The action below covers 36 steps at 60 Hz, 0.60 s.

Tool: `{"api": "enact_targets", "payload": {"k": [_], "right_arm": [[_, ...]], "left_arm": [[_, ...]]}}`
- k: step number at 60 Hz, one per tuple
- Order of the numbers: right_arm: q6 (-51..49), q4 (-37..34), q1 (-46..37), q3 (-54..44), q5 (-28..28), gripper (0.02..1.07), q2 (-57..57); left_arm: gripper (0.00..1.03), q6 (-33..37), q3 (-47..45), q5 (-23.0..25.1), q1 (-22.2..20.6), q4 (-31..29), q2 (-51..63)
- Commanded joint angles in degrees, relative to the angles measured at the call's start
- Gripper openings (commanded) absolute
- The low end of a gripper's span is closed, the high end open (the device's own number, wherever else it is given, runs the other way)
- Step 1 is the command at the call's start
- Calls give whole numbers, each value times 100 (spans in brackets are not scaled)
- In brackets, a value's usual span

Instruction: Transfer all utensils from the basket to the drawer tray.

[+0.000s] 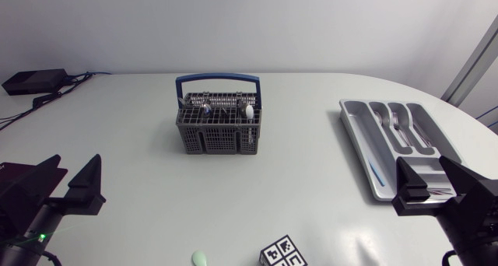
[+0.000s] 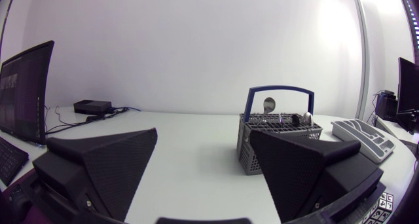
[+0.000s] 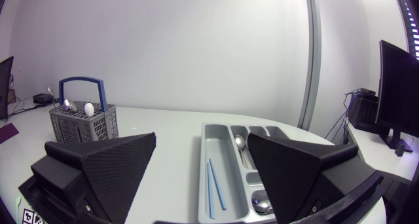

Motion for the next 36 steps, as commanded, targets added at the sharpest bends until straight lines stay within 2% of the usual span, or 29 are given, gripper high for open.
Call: {"api": "enact_targets", "payload": {"k": [1,13,26,31,36], "right_arm": [[-33,-2,128,48,16,102,-16],[-24,165,321,329,87,102,449],[239,183,567,1120,113,102,1900],[275,-46,1139,1603,421,102,2532],[275,-696,1587,2289,640,102,3350]], "left_arm": [[99,42,13,-62,72,-124,-28],[99,-63,365,-62,99,-141,438],[96,-309,1314,-62,116,-212,2170],[96,-362,1964,-62,134,-563,3295],[96,-90,2562,-62,99,-915,4288]]}}
